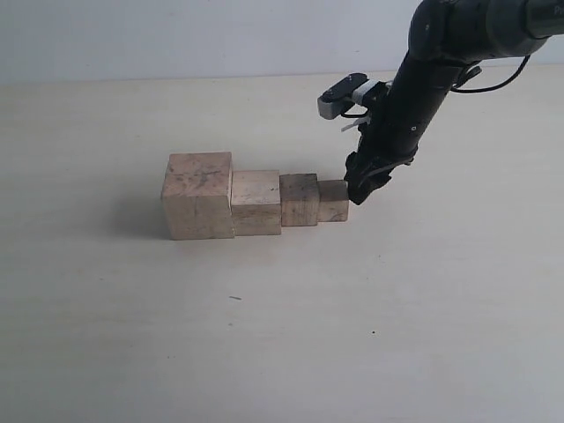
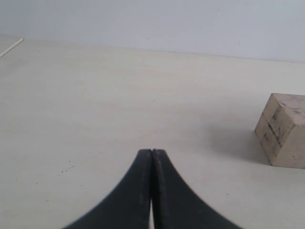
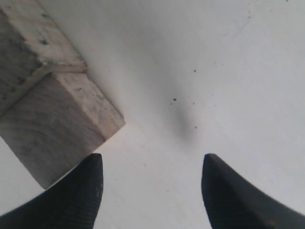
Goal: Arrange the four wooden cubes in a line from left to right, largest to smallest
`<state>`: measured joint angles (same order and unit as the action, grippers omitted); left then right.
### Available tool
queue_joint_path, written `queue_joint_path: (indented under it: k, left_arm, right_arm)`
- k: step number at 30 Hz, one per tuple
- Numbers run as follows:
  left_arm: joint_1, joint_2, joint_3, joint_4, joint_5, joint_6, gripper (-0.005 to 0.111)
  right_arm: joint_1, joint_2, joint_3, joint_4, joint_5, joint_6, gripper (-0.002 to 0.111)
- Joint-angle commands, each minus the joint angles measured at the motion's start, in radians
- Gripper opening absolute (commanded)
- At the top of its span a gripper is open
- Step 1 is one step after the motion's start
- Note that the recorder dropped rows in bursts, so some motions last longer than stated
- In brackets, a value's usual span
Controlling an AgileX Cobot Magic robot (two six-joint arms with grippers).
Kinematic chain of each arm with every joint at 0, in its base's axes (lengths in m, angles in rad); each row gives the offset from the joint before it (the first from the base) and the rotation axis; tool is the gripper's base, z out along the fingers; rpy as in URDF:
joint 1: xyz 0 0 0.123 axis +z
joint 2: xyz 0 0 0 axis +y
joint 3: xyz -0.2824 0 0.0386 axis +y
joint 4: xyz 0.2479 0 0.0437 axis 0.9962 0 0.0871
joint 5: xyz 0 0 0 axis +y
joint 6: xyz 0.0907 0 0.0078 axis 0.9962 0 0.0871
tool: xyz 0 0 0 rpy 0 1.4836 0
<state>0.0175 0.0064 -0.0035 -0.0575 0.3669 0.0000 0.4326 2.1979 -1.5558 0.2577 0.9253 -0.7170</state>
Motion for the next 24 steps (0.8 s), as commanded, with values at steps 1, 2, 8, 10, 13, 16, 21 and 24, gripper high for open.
queue_joint_path:
  k: [1,2,8,10,13,16,21,24]
  left_arm:
    - [-0.007,-0.006,0.004,-0.006,-0.013,0.0,0.0]
    - [-0.007,-0.006,0.004,-0.006,-0.013,0.0,0.0]
    - [-0.007,-0.006,0.004,-0.006,-0.013,0.0,0.0]
    - [-0.007,-0.006,0.004,-0.006,-0.013,0.0,0.0]
    - [-0.007,-0.006,0.004,-0.006,-0.013,0.0,0.0]
    - [-0.007,-0.006,0.004,-0.006,-0.013,0.0,0.0]
    - [-0.007,-0.006,0.004,-0.006,-0.013,0.0,0.0]
    - [-0.007,-0.006,0.004,-0.006,-0.013,0.0,0.0]
  right_arm:
    - [0.004,-0.002,0.003,0.023,0.011,0.003,0.059]
    - [0.004,-0.002,0.003,0.023,0.013,0.003,0.059]
    - [0.004,-0.002,0.003,0.019,-0.002,0.003,0.059]
    - [0.004,-0.002,0.003,0.014,-0.004,0.003,0.059]
    - [0.004,-0.009,0.003,-0.031,-0.004,0.013,0.059]
    - [0.004,-0.041,0.003,-0.086,-0.004,0.061,0.059]
    - [0.004,-0.154,0.003,-0.188,0.012,0.182,0.052]
    - [0.004,-0.21,0.003,-0.173,0.034,0.29,0.043]
